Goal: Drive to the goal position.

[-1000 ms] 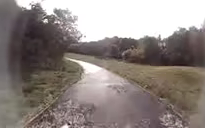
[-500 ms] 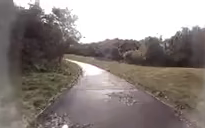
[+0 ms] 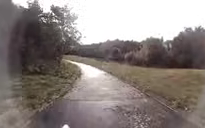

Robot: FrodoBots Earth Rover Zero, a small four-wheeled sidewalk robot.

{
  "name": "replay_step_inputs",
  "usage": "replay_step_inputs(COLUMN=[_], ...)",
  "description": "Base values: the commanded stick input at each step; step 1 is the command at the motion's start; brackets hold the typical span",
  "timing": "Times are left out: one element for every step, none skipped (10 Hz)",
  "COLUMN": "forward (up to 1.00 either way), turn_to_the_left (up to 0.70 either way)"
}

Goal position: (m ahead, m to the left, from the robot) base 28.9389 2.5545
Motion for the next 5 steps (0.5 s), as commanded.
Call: replay_step_inputs(forward=[1.0,1.0,1.0,1.0,1.0], turn_to_the_left=[0.0,0.0,0.0,0.0,0.0])
